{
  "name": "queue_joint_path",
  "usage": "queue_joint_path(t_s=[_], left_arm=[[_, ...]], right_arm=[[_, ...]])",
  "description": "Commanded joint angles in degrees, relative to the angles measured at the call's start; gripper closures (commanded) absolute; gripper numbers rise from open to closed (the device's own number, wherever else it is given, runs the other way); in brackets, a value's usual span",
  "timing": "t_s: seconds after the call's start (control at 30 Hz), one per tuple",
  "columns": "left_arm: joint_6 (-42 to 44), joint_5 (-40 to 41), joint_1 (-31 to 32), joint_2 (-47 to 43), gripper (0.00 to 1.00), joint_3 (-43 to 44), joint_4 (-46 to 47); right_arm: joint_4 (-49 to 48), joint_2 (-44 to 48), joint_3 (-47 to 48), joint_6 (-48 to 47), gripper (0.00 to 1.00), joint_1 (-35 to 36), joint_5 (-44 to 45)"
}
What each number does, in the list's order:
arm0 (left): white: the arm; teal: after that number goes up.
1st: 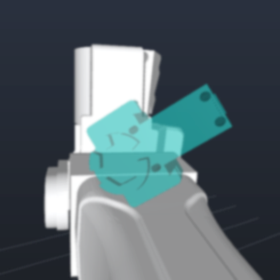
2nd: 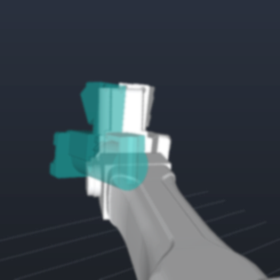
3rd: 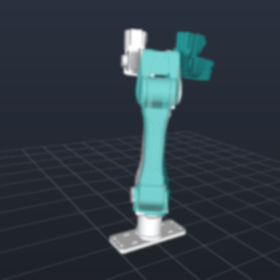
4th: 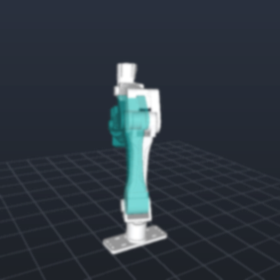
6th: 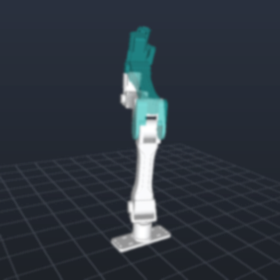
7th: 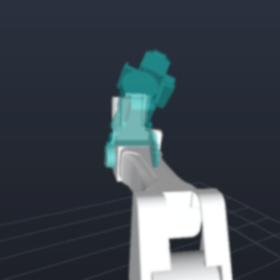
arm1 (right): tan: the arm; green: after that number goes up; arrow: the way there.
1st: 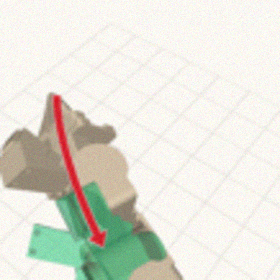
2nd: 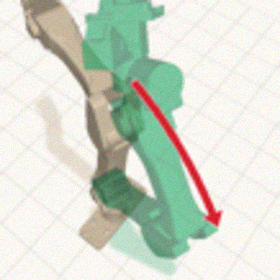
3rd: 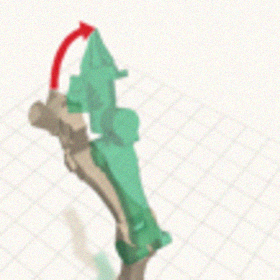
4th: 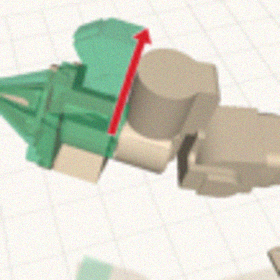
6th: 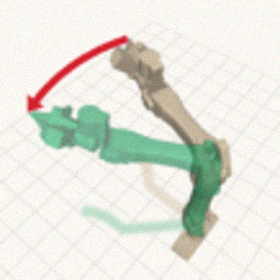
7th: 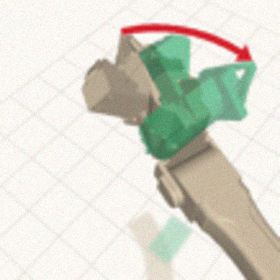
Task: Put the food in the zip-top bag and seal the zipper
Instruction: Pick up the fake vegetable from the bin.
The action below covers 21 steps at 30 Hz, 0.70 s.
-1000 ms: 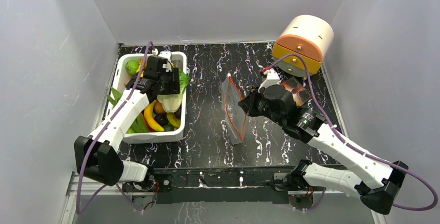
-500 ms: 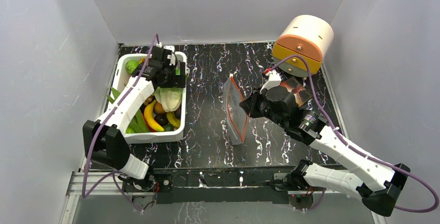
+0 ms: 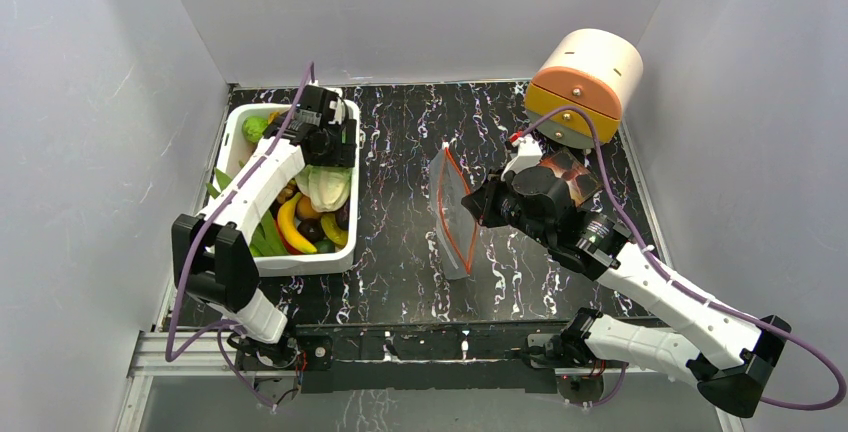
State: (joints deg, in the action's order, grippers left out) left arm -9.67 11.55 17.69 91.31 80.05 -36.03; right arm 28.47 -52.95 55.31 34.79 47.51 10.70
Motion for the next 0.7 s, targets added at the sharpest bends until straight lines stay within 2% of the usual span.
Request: queue_joint_path(t_s=[0.0,0.3,0.67], left_arm=[[0.92,-0.05,-0.47,0.0,0.31,-1.04,-2.66],[-0.43,0.39,-0.44,-1.21,0.53,-4.04,-4.04],[-0.94,-3.81,-0.42,-6.89,0.92,-2.9,-2.82]], right_arm=[[-3.31,1.09,0.42,0.0,1.0,-0.16,0.3],[-3.99,0.47,0.33,0.27,1.0,-0.16,-0.83],[-4.11,0.18,0.33,1.68,1.0,-0.19,0.17]])
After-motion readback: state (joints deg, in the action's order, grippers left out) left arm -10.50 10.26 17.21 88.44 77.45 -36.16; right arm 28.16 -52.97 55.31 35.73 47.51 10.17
